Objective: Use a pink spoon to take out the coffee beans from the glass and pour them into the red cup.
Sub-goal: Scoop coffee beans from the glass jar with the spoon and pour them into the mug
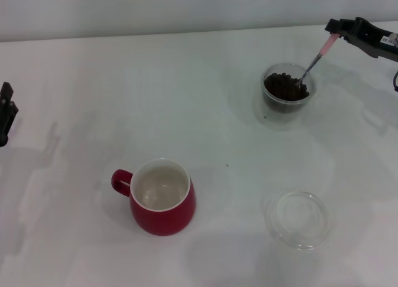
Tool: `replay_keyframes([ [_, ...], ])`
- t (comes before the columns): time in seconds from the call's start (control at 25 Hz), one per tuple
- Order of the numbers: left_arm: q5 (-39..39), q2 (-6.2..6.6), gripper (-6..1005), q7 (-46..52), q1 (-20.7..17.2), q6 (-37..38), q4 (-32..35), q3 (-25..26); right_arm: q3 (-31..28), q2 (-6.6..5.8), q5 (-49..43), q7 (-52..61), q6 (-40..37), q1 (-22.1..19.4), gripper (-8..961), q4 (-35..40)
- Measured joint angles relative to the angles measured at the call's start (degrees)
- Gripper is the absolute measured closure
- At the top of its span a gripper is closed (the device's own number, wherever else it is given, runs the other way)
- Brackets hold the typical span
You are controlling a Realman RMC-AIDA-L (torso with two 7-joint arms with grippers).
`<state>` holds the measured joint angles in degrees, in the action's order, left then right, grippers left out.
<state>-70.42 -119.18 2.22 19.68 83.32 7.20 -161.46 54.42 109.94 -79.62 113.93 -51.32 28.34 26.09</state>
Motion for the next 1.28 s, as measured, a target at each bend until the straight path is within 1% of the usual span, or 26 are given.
replay_keyframes([
  [0.16,-0.2,0.0,286,-0.14,0.37,1.08,-0.05,0.0,-0.02,-0.11,0.04,2.05,1.25,-0.05,757,-0.2],
  [0.36,-0.4,0.06,285,-0.47,1.25,1.65,-1.22,0.0,-0.02,-1.03,0.16,4.66,0.94,0.61,756,-1.23],
  [0.56,-0.47,0.08,285,-0.47,1.94,1.69,-1.48,0.0,-0.33,-1.05,0.27,5.9,0.96,0.92,754,-1.49],
  [0.84,-1.11,0.09,286,-0.47,2.47,1.7,-2.17,0.0,-2.33,-0.99,0.35,7.55,0.69,0.67,752,-1.62],
  [1.04,-1.52,0.09,287,-0.54,2.5,1.7,-2.36,0.0,-2.52,-1.79,0.33,9.27,0.47,0.35,750,-1.72],
  [1.28,-1.95,0.09,287,-0.71,2.62,1.67,-2.44,0.0,-2.71,-2.16,0.35,10.65,0.38,0.28,748,-2.26],
])
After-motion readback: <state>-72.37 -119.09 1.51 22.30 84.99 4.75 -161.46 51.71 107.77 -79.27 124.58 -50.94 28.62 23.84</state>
